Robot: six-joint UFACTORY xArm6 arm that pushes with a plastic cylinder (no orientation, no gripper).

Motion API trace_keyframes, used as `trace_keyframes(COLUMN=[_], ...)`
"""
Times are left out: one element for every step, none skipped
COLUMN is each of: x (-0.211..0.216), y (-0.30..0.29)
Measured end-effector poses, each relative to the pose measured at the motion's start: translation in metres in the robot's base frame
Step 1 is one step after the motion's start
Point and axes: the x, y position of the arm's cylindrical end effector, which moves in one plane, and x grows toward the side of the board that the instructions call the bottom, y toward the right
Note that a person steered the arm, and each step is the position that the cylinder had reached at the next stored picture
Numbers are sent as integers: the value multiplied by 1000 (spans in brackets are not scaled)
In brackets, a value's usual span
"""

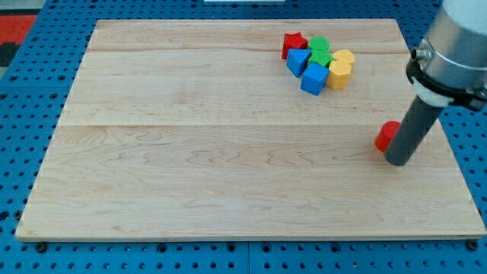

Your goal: Slide the red circle towards the group of blocks

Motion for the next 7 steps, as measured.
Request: trace_keyframes(x=[-41,-82,-86,-104,-140,-144,-145], y=[1,1,18,14,-4,1,19])
